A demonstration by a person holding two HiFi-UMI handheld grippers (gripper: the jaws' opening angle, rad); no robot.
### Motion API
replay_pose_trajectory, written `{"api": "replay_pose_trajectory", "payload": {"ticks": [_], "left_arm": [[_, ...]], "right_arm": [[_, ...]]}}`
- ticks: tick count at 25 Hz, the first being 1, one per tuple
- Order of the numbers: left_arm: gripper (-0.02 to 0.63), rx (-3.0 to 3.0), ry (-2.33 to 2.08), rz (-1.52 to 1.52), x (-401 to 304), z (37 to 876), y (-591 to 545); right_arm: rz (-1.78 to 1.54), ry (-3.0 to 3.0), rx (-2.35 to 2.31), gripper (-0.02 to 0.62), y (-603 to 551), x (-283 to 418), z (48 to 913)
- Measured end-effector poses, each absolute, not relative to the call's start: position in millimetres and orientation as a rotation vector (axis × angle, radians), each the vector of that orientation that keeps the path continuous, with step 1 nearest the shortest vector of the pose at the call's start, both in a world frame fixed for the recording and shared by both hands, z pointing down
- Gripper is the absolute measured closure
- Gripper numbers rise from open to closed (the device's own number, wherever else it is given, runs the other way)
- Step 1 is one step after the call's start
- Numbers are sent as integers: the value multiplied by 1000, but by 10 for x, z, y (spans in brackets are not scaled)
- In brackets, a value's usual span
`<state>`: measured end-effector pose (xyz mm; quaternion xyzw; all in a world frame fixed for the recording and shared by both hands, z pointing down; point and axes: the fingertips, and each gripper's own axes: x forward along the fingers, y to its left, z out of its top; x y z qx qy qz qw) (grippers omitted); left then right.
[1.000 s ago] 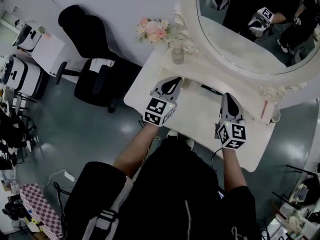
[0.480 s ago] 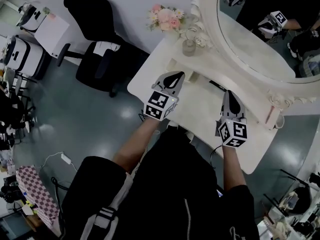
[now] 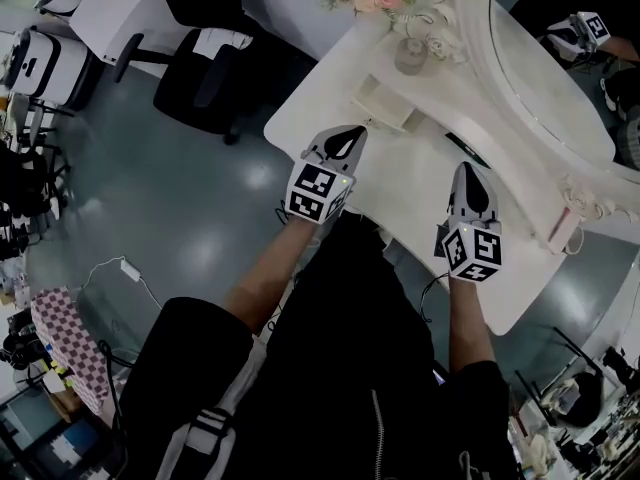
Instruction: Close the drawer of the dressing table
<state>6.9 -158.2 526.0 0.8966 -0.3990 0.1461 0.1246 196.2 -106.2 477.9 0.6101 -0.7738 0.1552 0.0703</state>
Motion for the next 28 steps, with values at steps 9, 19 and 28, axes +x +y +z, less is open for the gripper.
{"api": "replay_pose_trajectory", "payload": {"ticks": [9, 19, 28], "left_arm": [[600, 2570, -1150, 548, -40, 5659, -1587], [406, 2415, -1088, 651, 7, 6267, -1697], [413, 2290, -1041, 666, 91, 6672, -1938]], "right_arm": [[504, -2293, 1835, 592, -1024, 1894, 4916], [541, -2210, 1896, 592, -966, 2082, 5011], [558, -2131, 1966, 592, -940, 2319, 5027]]}}
